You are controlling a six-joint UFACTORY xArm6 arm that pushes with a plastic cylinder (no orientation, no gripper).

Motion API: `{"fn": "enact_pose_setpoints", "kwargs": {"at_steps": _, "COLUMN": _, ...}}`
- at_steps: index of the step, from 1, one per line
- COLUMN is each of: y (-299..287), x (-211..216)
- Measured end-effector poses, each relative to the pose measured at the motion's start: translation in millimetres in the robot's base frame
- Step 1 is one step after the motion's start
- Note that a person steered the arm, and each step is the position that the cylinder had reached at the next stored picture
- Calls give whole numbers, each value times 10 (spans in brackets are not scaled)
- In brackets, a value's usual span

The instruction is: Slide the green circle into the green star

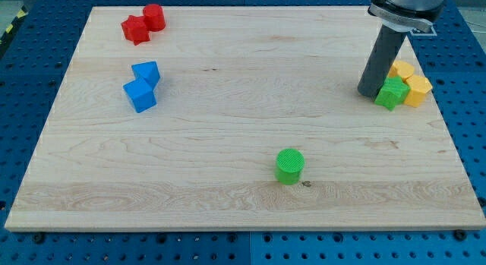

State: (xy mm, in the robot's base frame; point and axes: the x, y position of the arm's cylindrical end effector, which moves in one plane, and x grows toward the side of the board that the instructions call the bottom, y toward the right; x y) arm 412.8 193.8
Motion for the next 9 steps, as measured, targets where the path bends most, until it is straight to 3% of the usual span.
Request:
{"fn": "enact_pose_setpoints", "kwargs": {"at_steps": 2, "y": -323, "x": 622}}
{"fn": "enact_pose_setpoints", "kwargs": {"at_steps": 3, "y": -323, "x": 622}}
{"fn": "enact_pose_setpoints", "kwargs": {"at_steps": 6, "y": -429, "x": 1356}}
{"fn": "enact_pose_setpoints", "kwargs": {"at_steps": 8, "y": -1046, "x": 1937}}
{"fn": "enact_pose_setpoints", "kwargs": {"at_steps": 9, "y": -1441, "x": 1924}}
